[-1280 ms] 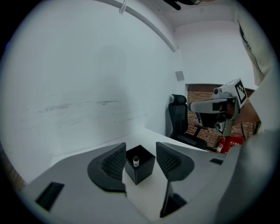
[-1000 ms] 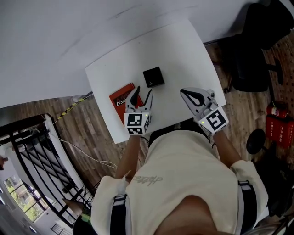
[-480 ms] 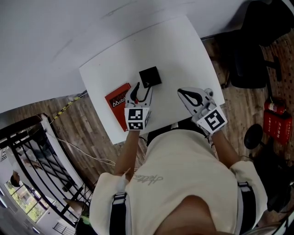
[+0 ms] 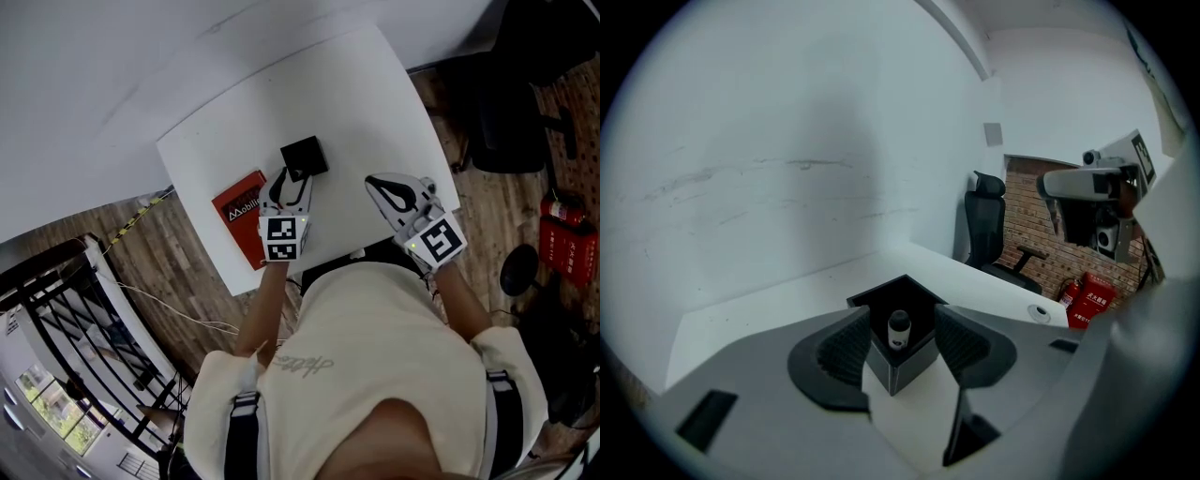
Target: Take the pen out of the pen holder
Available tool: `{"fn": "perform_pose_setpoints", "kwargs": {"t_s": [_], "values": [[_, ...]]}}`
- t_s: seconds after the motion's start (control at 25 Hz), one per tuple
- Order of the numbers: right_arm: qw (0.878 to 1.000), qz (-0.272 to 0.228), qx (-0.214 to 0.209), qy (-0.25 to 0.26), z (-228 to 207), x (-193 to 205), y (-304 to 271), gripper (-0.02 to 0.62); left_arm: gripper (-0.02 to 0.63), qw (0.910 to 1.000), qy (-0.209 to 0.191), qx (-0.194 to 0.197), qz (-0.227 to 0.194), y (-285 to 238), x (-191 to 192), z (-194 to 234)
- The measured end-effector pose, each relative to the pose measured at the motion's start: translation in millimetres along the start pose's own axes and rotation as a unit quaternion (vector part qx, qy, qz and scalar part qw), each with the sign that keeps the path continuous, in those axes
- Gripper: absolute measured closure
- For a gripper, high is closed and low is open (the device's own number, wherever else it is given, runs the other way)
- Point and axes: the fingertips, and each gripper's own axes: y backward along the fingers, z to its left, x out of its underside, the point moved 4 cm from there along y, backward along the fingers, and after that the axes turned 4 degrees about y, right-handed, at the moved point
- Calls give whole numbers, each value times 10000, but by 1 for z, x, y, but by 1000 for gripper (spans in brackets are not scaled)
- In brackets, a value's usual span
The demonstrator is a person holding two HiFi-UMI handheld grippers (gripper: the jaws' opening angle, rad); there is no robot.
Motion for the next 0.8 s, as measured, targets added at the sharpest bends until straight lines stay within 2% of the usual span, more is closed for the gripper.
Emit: {"fn": "perform_pose_setpoints", "kwargs": {"t_s": [0.08,0.24,0.48,0.6,0.8], "values": [[10000,-24,27,-17,-3,-1,-2,588,373,10000,-17,-23,47,-2,2,1],[9996,283,1,-75,-5,13,3,588,378,10000,-14,-69,28,-5,1,2],[10000,65,5,-39,-7,5,-3,588,453,9999,-38,-124,-82,-4,-1,2],[9997,217,-66,-22,-6,12,0,588,514,9997,-95,-216,-18,-5,2,1],[9996,256,-60,-35,-5,12,7,588,525,9996,-137,-252,-8,-6,1,-2]]}}
